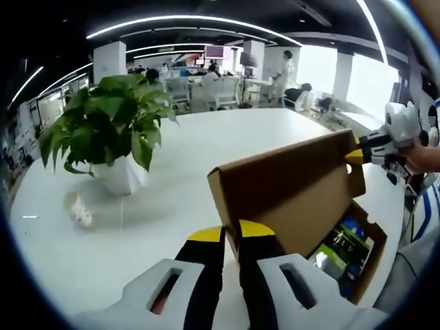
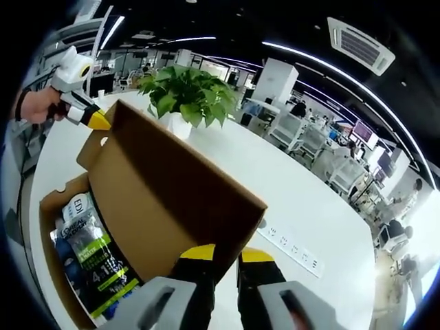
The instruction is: Operate the shoe box by opening the lid, removing the specified soft item, and placing it in the target area until the item is outside and the box remains undamaged.
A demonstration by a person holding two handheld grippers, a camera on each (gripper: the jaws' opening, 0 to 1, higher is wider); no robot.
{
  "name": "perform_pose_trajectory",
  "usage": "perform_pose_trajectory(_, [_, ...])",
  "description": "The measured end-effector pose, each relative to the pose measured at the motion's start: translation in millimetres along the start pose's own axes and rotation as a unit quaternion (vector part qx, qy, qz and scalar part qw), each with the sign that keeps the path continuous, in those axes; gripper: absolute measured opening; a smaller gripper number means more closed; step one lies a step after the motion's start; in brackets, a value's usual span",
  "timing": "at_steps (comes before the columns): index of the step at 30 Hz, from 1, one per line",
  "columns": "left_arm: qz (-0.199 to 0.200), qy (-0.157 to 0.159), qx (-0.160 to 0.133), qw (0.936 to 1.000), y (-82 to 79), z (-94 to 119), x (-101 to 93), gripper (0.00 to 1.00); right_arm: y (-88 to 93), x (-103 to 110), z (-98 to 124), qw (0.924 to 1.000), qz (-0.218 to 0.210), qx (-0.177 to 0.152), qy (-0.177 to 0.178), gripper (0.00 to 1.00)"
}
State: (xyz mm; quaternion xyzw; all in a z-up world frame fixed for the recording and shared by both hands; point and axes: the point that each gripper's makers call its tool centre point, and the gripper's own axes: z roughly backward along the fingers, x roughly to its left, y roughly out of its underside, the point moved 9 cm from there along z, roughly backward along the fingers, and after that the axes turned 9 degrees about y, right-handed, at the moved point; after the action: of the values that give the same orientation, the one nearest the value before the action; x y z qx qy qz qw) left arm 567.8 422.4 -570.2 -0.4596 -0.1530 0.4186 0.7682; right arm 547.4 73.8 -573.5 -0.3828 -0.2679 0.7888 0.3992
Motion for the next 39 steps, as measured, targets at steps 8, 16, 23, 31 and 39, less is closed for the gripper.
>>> perform_pose_trajectory(8, [-0.002, -0.006, 0.011, 0.9999, 0.8, -4.6, -0.1, 0.06, 2.4, -0.3, -10.2, 0.9999, -0.011, 0.010, 0.001, 0.05])
perform_pose_trajectory(16, [-0.007, -0.001, 0.018, 0.9998, 1.6, -7.4, 1.1, 0.06, 3.6, -1.4, -16.0, 0.9998, -0.007, 0.016, -0.008, 0.05])
perform_pose_trajectory(23, [-0.006, -0.001, 0.026, 0.9996, 2.9, -13.9, 3.5, 0.06, 5.7, -2.2, -22.9, 0.9996, -0.005, 0.023, -0.013, 0.05])
perform_pose_trajectory(31, [-0.010, -0.001, 0.037, 0.9992, 5.0, -21.6, 5.7, 0.06, 8.6, -1.2, -31.0, 0.9994, -0.005, 0.031, -0.016, 0.06])
perform_pose_trajectory(39, [-0.015, 0.001, 0.054, 0.9984, 5.8, -30.9, 8.2, 0.06, 12.9, -0.4, -37.6, 0.9988, -0.002, 0.043, -0.023, 0.06])
